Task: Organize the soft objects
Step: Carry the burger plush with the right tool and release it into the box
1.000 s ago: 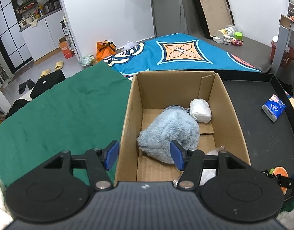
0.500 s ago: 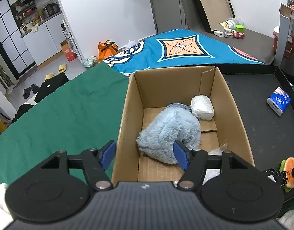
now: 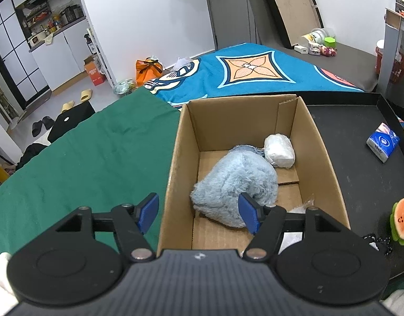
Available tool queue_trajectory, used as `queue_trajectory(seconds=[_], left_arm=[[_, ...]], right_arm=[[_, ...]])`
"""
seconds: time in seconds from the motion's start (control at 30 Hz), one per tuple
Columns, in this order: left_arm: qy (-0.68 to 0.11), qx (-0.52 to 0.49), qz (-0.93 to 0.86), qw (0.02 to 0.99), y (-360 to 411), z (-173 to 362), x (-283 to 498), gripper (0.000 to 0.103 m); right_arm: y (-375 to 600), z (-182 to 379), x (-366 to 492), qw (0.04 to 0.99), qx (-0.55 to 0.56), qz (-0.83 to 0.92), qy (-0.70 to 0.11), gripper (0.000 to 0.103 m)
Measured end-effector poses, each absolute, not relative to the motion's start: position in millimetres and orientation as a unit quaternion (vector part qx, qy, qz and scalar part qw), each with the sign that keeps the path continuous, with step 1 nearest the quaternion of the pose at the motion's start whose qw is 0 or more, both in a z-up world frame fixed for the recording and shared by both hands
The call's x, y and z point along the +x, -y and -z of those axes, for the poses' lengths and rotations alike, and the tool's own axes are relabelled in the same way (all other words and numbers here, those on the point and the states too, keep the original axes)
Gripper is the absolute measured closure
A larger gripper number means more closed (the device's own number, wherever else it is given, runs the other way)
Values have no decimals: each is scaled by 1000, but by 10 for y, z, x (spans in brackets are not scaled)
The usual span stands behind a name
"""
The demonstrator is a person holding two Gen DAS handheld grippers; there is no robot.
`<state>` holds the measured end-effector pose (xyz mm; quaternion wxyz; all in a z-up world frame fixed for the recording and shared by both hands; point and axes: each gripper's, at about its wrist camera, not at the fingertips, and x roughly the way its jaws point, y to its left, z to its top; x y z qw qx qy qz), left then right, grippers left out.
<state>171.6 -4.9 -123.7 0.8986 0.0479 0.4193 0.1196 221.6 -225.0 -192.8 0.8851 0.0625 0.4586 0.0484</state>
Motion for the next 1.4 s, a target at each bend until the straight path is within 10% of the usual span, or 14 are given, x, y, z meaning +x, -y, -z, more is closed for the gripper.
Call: queue_trajectory(seconds=[1.03, 1.4], left_arm=[[-398, -1, -115, 910, -292, 1185, 1540, 38], [-398, -29, -97, 912, -462, 1240, 1554, 53]], right_arm=[[1405, 1380, 2345, 914, 47, -111, -387, 95], [1047, 1248, 2421, 920, 43, -135, -366, 94]])
